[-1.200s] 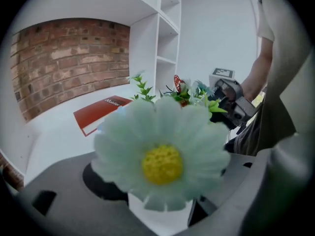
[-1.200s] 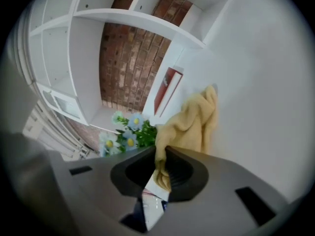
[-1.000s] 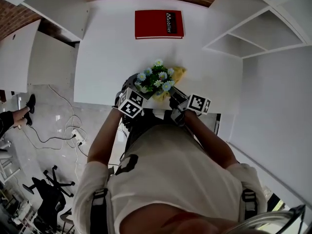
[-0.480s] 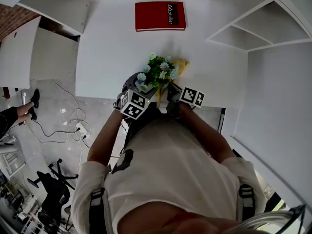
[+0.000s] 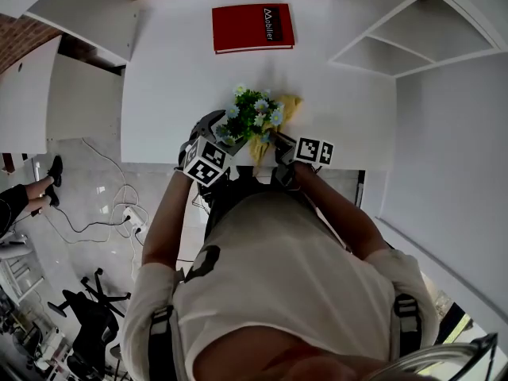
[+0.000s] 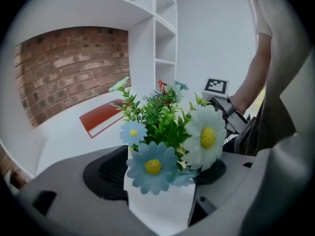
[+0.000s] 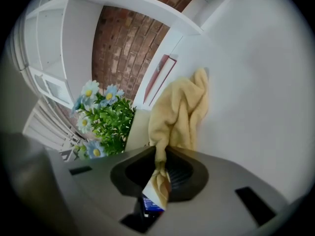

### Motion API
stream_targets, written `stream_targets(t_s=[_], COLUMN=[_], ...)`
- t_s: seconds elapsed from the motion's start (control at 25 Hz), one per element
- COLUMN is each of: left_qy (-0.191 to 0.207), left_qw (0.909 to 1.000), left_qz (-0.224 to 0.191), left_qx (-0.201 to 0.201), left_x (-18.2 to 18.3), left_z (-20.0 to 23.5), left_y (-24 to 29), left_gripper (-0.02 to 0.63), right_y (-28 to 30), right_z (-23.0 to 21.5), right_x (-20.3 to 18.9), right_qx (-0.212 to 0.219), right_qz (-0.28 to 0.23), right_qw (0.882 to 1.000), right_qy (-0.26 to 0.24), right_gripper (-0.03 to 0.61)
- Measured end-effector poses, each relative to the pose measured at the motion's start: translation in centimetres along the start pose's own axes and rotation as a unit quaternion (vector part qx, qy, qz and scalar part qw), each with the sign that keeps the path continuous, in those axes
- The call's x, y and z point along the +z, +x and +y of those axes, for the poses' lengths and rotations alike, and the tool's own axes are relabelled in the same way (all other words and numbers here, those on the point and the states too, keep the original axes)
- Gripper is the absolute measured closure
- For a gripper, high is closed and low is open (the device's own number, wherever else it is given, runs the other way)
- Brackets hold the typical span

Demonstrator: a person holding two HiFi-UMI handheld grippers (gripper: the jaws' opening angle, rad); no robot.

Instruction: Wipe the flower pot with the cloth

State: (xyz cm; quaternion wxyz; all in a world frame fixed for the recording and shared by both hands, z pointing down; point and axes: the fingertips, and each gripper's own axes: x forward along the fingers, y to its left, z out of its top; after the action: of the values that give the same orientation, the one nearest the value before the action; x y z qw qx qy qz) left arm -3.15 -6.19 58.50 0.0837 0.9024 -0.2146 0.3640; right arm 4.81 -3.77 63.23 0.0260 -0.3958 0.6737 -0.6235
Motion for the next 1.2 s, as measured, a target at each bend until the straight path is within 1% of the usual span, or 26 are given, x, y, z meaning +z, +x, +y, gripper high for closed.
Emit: stream_targets(t_s=[0.08,0.12,0.16,0.24,0.32,0.44,0.56,0.64,0.8,0.88,1.08,1.2], left_qy=[0.041,0.054,0.058,0.046,0.030,0.013,-0.003,-0.004,0.001,-0.004,-0.017,-0.021], left_qw=[0.9989,0.9982,0.9979,0.9988,0.9995,0.9998,0.9998,0.9998,1.0000,1.0000,0.9998,0.9997], left_qz=[0.018,0.024,0.026,0.015,-0.002,-0.013,-0.021,-0.017,-0.010,-0.009,-0.006,-0.005], left_qx=[-0.012,-0.013,-0.010,-0.003,-0.005,-0.003,0.003,0.001,0.001,0.003,0.004,0.009], left_x=[0.0,-0.1,-0.1,0.2,0.5,0.3,0.4,0.5,0.4,0.3,0.2,0.1], left_z=[-0.2,-0.2,-0.2,-0.4,-1.2,-2.3,-2.2,-2.2,-2.3,-2.1,-2.4,-2.8], left_y=[0.8,1.2,1.6,2.0,2.0,1.6,1.4,1.4,1.4,1.3,1.2,1.1], left_gripper=[0.261,0.261,0.261,0.262,0.262,0.262,0.262,0.262,0.262,0.262,0.262,0.262], right_y=[-0.7,-1.1,-1.3,-1.9,-2.2,-1.9,-1.7,-1.6,-1.5,-1.6,-1.1,-0.5], right_z=[0.8,1.5,2.5,4.6,6.3,6.8,5.6,5.4,6.2,5.9,2.5,1.1], right_x=[0.4,0.9,1.4,2.5,3.2,3.1,2.8,2.9,3.3,3.2,1.7,0.8], right_qx=[0.012,0.024,0.040,0.074,0.101,0.110,0.101,0.117,0.157,0.149,0.083,0.062], right_qz=[-0.001,-0.004,-0.009,-0.023,-0.038,-0.051,-0.067,-0.085,-0.107,-0.107,-0.082,-0.063], right_qw=[1.000,1.000,0.999,0.997,0.994,0.992,0.991,0.988,0.981,0.983,0.993,0.995], right_qy=[0.002,0.004,0.006,0.009,0.012,0.018,0.048,0.054,0.038,0.031,0.032,0.039], right_gripper=[0.518,0.518,0.518,0.518,0.518,0.518,0.518,0.518,0.520,0.520,0.519,0.520])
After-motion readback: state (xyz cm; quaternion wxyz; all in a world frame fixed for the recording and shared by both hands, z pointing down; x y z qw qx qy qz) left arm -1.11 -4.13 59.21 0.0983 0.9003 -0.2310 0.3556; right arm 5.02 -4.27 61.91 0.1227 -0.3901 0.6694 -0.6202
